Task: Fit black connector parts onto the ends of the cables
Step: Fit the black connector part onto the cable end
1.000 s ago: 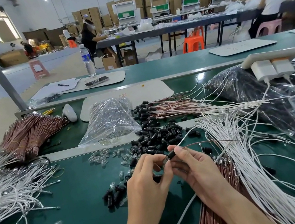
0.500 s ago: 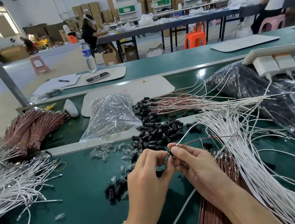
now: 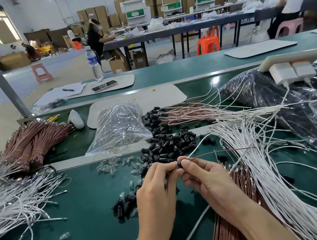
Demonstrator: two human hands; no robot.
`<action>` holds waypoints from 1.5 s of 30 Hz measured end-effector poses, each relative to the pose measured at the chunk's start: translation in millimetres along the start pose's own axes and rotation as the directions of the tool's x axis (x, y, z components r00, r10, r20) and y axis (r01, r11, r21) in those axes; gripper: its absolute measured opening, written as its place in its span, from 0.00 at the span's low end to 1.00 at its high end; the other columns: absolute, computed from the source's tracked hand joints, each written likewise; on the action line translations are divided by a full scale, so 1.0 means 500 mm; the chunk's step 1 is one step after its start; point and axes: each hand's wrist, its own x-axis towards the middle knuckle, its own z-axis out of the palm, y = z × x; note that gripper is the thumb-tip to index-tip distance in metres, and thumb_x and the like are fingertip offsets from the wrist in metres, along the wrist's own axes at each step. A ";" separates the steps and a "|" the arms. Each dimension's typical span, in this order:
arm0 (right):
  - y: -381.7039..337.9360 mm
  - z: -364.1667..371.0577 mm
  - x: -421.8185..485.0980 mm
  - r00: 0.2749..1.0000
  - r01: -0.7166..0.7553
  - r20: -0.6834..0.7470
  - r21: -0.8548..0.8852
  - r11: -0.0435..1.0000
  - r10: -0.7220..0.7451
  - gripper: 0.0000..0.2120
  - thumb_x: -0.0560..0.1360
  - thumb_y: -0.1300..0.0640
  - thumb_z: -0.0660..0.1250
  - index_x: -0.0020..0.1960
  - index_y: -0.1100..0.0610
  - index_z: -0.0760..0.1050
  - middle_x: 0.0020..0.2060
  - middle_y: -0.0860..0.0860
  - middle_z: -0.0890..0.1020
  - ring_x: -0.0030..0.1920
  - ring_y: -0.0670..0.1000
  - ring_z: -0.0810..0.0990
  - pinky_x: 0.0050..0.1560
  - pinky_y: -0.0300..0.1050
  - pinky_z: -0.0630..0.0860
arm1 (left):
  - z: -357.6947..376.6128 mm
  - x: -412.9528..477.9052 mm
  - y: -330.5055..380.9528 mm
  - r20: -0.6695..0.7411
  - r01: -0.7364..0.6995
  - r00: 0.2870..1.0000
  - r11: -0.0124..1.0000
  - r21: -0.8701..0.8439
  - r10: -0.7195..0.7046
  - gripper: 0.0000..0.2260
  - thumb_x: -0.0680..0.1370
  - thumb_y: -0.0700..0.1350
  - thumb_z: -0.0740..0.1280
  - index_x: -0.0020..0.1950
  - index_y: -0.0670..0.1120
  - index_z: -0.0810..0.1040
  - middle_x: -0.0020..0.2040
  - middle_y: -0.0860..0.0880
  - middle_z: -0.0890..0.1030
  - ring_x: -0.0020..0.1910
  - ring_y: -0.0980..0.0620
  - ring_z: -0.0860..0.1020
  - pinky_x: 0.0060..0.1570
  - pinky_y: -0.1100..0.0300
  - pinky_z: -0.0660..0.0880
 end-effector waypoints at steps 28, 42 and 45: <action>0.003 0.001 0.003 0.995 0.093 -0.050 0.062 0.994 -0.090 0.15 0.69 0.57 0.74 0.52 0.62 0.78 0.40 0.54 0.85 0.42 0.50 0.85 0.40 0.38 0.81 | 0.002 0.000 0.003 0.043 0.053 0.998 0.996 -0.067 -0.050 0.09 0.80 0.57 0.64 0.60 0.61 0.75 0.51 0.64 0.77 0.47 0.59 0.79 0.46 0.71 0.73; 0.006 0.002 -0.001 0.983 0.167 -0.063 -0.086 0.982 -0.173 0.08 0.69 0.55 0.76 0.45 0.59 0.83 0.46 0.59 0.87 0.51 0.58 0.87 0.51 0.42 0.83 | 0.011 0.004 0.018 -0.042 0.102 0.995 0.911 0.399 -0.093 0.15 0.84 0.59 0.53 0.54 0.52 0.73 0.40 0.60 0.76 0.40 0.58 0.76 0.52 0.60 0.64; 0.007 0.007 -0.005 0.986 0.161 -0.027 -0.103 0.982 -0.165 0.13 0.74 0.54 0.72 0.51 0.65 0.80 0.48 0.59 0.87 0.53 0.56 0.87 0.51 0.41 0.82 | 0.011 0.003 0.018 -0.063 0.130 0.991 0.878 0.460 -0.114 0.16 0.84 0.58 0.53 0.51 0.50 0.75 0.36 0.57 0.76 0.36 0.55 0.77 0.50 0.58 0.65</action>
